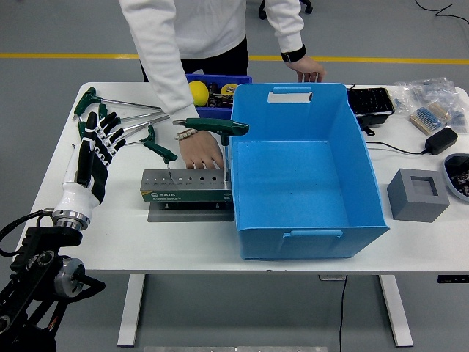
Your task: Lift tool from toolbox,place it in box,lift tool from toolbox,place it in box
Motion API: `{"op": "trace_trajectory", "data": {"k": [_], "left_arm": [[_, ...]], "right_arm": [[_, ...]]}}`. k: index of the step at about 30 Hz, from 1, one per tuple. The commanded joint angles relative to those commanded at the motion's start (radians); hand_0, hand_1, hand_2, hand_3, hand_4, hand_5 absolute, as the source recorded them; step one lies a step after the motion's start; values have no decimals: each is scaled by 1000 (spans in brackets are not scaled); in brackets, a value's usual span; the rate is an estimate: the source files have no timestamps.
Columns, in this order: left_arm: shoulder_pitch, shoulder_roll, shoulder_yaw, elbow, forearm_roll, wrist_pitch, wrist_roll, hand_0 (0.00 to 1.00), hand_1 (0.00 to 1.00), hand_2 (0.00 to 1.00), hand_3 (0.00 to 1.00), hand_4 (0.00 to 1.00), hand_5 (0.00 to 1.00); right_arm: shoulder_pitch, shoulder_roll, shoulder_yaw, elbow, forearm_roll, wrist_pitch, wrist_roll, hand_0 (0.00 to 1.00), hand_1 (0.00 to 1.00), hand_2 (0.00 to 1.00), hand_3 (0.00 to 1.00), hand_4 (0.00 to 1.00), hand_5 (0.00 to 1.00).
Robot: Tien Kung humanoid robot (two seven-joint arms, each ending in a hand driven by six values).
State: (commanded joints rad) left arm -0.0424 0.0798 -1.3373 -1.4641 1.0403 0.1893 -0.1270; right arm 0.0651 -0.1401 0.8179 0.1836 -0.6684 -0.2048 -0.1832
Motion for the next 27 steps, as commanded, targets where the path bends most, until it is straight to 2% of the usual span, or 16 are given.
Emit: {"op": "trace_trajectory", "data": {"k": [4, 5, 6, 10, 11, 13, 16, 17, 20, 22, 23, 27], "left_arm": [[-2, 2, -4, -1, 14, 2, -1, 894, 935, 953, 895, 998, 998], [-3, 3, -6, -2, 21, 2, -1, 896, 938, 954, 892, 998, 927], [-6, 6, -8, -4, 43, 2, 0, 896, 938, 954, 892, 998, 927], [-31, 24, -24, -24, 189, 30, 16, 896, 938, 954, 892, 998, 927], [-44, 32, -27, -34, 234, 38, 20, 949, 982, 989, 911, 998, 813], [-76, 50, -25, -59, 319, 42, 21, 949, 982, 989, 911, 998, 813], [-140, 81, 17, -98, 442, 45, 23, 949, 982, 989, 911, 998, 813], [-168, 94, 44, -104, 488, 35, 25, 977, 996, 998, 935, 998, 721], [-254, 124, 133, -96, 611, 6, 17, 977, 996, 998, 935, 998, 721], [-330, 146, 209, -74, 696, -36, 15, 977, 996, 998, 935, 998, 721], [-366, 155, 246, -64, 741, -50, 15, 987, 998, 998, 939, 998, 667], [-475, 176, 361, -28, 907, -121, 29, 987, 998, 998, 939, 998, 667]], "right_arm": [[0, 0, 2, 0, -3, 1, -1, 703, 656, 744, 670, 881, 834], [1, 0, 2, 0, -3, 1, -1, 702, 656, 744, 671, 881, 835], [1, 0, 2, 0, -4, 1, -1, 702, 656, 744, 671, 881, 835], [1, 0, 1, 0, -1, 0, -1, 702, 656, 744, 671, 881, 835], [2, -1, 1, 0, -1, -1, -1, 701, 656, 744, 669, 881, 835], [2, -1, 2, 0, -2, -1, -1, 701, 656, 744, 669, 881, 835], [2, -2, 3, 0, -1, -1, -1, 701, 656, 744, 669, 881, 835], [3, -3, 4, 0, -3, 0, -1, 702, 656, 744, 669, 881, 835], [4, -3, 7, 0, -10, 0, -3, 702, 656, 744, 669, 881, 835], [5, -4, 11, 0, -16, 0, -5, 702, 656, 744, 669, 881, 835], [6, -4, 13, 0, -18, 0, -5, 703, 656, 744, 669, 882, 835], [6, -5, 17, -1, -20, -1, -7, 703, 656, 744, 669, 882, 835]]}}
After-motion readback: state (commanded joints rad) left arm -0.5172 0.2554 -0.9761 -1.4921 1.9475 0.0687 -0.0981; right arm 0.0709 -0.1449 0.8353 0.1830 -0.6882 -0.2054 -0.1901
